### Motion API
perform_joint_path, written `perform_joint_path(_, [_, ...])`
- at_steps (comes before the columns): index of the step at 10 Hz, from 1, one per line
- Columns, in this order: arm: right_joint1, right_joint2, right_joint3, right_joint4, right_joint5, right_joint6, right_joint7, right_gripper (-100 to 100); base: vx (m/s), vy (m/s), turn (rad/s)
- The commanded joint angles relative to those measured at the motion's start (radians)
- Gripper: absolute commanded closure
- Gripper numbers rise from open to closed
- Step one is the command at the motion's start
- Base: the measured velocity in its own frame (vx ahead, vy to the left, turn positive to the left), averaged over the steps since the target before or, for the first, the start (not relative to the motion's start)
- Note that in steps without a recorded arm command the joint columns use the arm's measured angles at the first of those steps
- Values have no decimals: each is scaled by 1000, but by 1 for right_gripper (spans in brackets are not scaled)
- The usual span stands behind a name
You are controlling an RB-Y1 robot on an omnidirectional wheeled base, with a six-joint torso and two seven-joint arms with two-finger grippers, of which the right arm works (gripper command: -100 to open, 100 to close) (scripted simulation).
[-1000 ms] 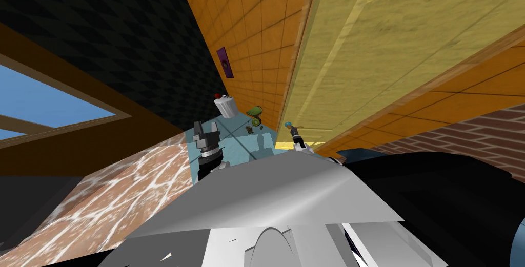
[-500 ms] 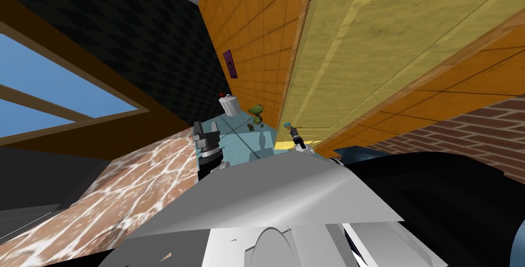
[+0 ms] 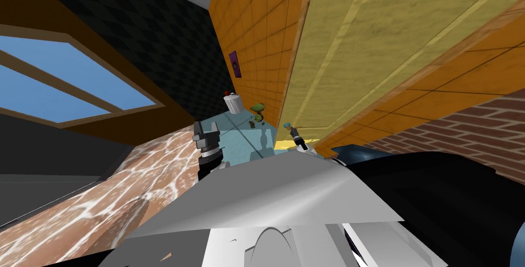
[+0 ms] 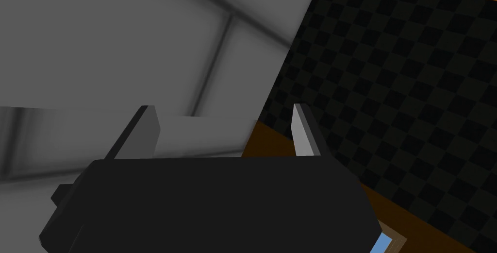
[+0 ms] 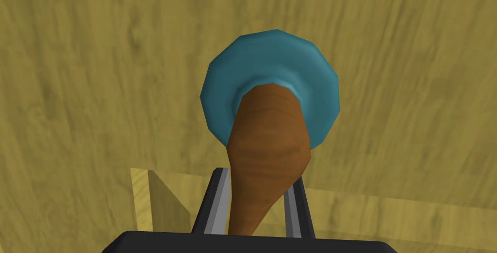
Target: Pull the door open
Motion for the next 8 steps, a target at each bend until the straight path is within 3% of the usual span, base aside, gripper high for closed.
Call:
perform_joint_path(1, [8,-12,15,-7,6,-15,-18,100,-207,-81,97])
perform_joint_path(3, [15,-23,29,-10,12,-26,-34,100,-204,-32,77])
perform_joint_path(4, [12,-18,26,-9,11,-21,-29,100,-93,-14,20])
perform_joint_path(8, [52,-54,69,-21,29,-73,-80,100,-163,-60,90])
